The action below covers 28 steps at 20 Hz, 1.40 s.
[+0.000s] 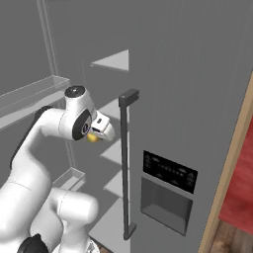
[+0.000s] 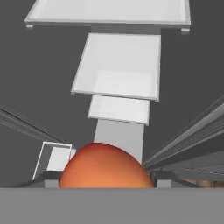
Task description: Place the cold items (lemon and mango) from the fridge in one tupperware on the dining counter. Place the warm items (kebab skewer and hot dog) in the stove area in another tupperware.
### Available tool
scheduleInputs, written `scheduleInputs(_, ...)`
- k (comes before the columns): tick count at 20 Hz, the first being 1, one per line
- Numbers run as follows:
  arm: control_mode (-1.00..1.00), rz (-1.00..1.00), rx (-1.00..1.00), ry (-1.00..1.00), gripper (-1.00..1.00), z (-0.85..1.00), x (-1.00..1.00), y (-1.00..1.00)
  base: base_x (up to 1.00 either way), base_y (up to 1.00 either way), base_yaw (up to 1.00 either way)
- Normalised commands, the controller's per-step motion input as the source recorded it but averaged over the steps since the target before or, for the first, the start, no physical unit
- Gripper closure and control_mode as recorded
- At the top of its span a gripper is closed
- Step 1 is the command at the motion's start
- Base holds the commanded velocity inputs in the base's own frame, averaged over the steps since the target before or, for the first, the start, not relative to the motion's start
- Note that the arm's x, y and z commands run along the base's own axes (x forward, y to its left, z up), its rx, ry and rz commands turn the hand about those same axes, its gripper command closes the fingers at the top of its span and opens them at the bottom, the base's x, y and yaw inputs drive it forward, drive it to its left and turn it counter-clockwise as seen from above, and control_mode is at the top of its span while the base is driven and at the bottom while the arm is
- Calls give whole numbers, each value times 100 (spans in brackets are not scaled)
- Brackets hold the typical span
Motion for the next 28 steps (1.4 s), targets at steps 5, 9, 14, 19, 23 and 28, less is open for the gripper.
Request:
scheduleInputs(5,-100,15,-7,22,100,6,-100,15,0,0,0)
scheduleInputs(9,-100,5,-2,12,100,24,-98,0,0,0,0)
scheduleInputs(14,-100,0,9,-9,100,16,-89,-3,0,0,0)
scheduleInputs(19,-100,-16,1,6,100,3,-28,0,0,0,0)
scheduleInputs(23,-100,-5,0,8,100,0,0,0,0,0,0)
scheduleInputs(28,-100,0,0,0,100,0,0,0,0,0,0)
